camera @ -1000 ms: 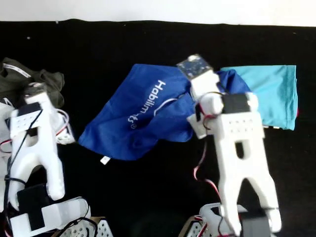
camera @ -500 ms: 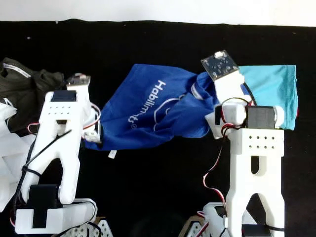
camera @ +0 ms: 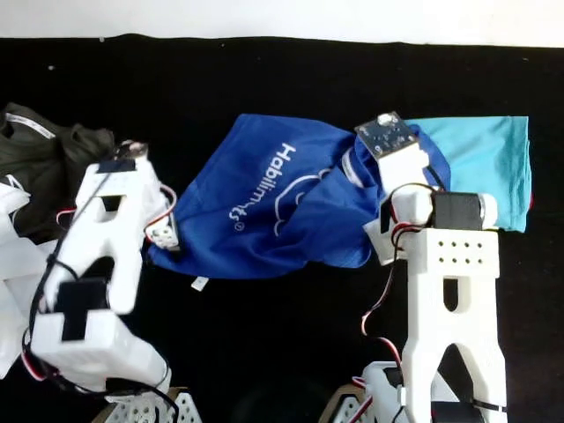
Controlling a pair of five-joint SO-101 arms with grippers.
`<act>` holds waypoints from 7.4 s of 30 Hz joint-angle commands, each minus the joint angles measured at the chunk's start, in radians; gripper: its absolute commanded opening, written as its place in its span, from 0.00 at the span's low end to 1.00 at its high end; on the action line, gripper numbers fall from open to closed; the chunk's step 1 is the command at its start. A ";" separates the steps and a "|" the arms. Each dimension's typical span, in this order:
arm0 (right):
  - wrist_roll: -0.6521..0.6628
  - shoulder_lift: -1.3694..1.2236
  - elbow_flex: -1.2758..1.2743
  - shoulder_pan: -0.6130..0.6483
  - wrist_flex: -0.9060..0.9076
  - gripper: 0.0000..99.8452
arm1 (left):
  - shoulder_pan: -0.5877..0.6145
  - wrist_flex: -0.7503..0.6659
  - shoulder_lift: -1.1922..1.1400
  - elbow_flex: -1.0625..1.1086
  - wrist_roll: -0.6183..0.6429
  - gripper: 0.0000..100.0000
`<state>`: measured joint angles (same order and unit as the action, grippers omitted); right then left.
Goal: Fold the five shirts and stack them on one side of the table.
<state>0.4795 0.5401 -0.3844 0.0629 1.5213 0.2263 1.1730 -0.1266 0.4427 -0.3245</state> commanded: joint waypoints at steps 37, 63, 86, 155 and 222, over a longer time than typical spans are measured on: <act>0.006 0.433 -0.495 -0.012 -0.321 0.01 | -0.053 0.204 -0.150 -0.384 0.048 0.01; -0.035 0.424 -0.315 0.337 0.242 0.09 | 0.133 0.431 0.288 -0.519 0.046 0.01; 0.014 0.421 -0.673 0.400 -0.058 0.33 | 0.133 0.416 0.278 -0.512 0.046 0.01; -0.114 -0.651 0.223 0.137 -0.105 0.28 | 0.134 0.417 0.278 -0.510 0.046 0.01; -0.058 0.200 0.096 0.022 -0.243 0.01 | 0.097 0.532 0.400 -0.549 0.048 0.01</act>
<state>0.4104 0.7104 -0.3982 0.0967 1.2758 0.3475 1.6441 0.1941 -0.0069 -0.2816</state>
